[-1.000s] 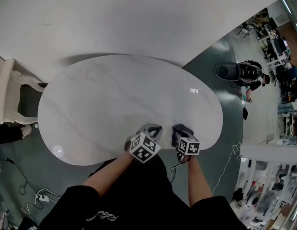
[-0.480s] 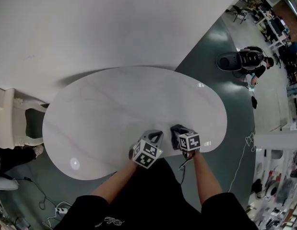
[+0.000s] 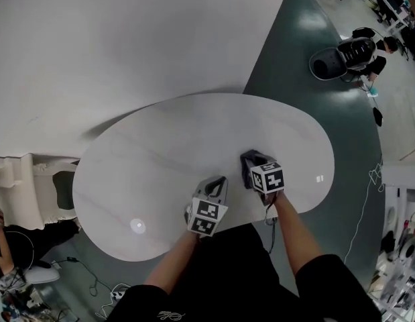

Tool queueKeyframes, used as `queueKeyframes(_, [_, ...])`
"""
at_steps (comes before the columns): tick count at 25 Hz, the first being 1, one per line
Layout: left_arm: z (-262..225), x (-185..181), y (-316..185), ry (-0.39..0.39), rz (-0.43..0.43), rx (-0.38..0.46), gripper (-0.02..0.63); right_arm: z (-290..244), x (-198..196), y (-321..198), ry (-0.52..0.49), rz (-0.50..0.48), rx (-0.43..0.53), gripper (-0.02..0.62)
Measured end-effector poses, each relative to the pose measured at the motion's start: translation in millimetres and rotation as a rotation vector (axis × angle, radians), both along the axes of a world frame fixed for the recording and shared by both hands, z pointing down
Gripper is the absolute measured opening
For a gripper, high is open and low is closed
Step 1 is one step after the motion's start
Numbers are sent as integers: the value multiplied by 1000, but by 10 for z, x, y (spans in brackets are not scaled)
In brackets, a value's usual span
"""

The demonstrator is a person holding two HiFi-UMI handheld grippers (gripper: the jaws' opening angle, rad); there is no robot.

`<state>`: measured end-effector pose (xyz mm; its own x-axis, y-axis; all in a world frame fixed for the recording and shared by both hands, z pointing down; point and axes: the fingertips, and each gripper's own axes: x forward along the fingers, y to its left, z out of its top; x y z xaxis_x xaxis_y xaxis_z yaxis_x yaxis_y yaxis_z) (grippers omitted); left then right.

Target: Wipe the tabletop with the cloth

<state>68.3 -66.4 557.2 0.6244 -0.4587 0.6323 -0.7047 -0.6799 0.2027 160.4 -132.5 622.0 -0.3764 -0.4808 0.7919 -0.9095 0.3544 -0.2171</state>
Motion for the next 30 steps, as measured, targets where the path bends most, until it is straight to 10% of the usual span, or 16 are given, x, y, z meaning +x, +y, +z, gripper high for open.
queueKeyframes(30, [-9, -119, -242, -74, -220, -59, 8, -389, -167, -1889, 120, -180, 420, 25])
